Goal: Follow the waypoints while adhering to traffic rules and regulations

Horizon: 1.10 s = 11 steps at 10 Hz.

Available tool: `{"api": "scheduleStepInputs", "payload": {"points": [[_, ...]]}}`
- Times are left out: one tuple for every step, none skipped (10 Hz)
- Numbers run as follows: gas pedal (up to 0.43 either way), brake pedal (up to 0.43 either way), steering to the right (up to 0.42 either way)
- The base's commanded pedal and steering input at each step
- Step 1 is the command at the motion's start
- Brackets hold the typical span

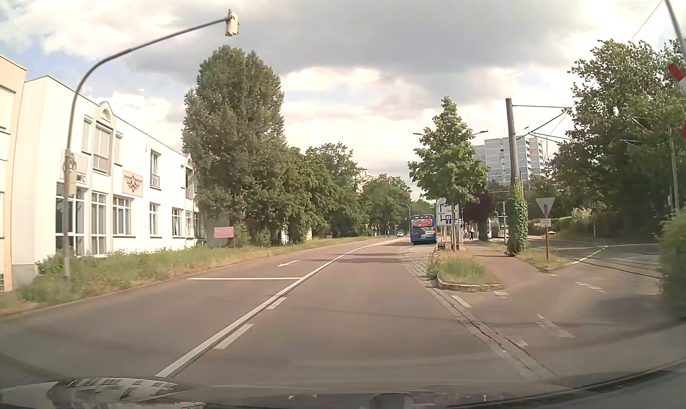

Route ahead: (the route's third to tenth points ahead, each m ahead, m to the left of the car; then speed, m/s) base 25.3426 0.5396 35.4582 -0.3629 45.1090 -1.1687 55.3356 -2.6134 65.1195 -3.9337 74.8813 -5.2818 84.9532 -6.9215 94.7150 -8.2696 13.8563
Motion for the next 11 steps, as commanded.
{"api": "scheduleStepInputs", "payload": {"points": [[0.087,0.0,0.006],[0.087,0.0,0.007],[0.087,0.0,0.007],[0.087,0.0,0.008],[0.087,0.0,0.008],[0.087,0.0,0.009],[0.087,0.0,0.009],[0.087,0.0,0.01],[0.087,0.0,0.01],[0.087,0.0,0.01],[0.087,0.0,0.011]]}}
